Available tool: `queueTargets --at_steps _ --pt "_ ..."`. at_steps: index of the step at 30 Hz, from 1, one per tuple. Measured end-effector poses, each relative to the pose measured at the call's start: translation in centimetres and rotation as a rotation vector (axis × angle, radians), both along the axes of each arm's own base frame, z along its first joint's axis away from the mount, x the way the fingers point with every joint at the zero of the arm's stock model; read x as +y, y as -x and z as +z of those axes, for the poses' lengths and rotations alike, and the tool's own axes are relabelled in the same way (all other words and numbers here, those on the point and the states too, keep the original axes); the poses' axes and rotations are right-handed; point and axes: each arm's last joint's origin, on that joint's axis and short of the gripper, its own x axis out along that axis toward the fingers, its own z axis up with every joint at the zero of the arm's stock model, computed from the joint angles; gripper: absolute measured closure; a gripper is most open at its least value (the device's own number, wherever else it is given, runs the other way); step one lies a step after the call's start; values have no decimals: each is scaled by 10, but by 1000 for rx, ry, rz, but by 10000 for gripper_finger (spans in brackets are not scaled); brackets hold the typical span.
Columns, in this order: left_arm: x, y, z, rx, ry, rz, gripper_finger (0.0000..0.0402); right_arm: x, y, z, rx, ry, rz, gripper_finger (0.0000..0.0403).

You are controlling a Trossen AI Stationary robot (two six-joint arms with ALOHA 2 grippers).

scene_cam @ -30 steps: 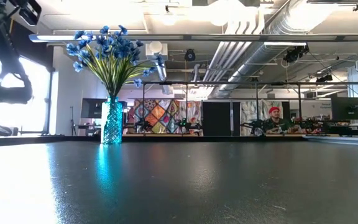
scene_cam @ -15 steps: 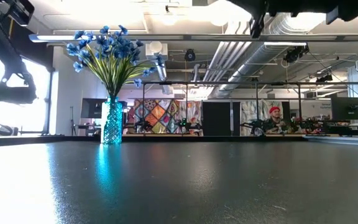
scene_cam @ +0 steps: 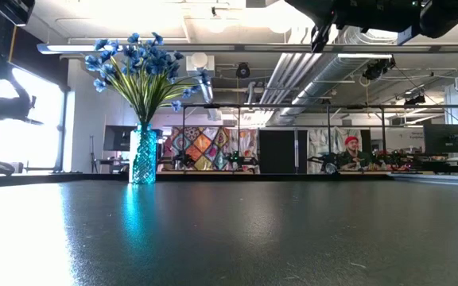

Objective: Sort flowers into vase by color
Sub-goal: Return to Home Position

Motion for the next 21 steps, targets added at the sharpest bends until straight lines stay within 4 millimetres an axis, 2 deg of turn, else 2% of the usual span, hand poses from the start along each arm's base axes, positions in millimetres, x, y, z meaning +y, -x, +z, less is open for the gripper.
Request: queueTargets --at_steps 5,10,16,21 --pt "-11 -13 -5 24 -16 -22 401 3 0 0 1 -1 50 403" --pt "-12 -30 -9 58 -67 -11 401 11 -1 -2 23 -2 89 403" --pt "3 -42 -11 75 -167 75 401 25 -4 -9 87 42 90 403" --pt "24 -30 -12 64 -179 135 401 26 2 -9 112 141 65 403"
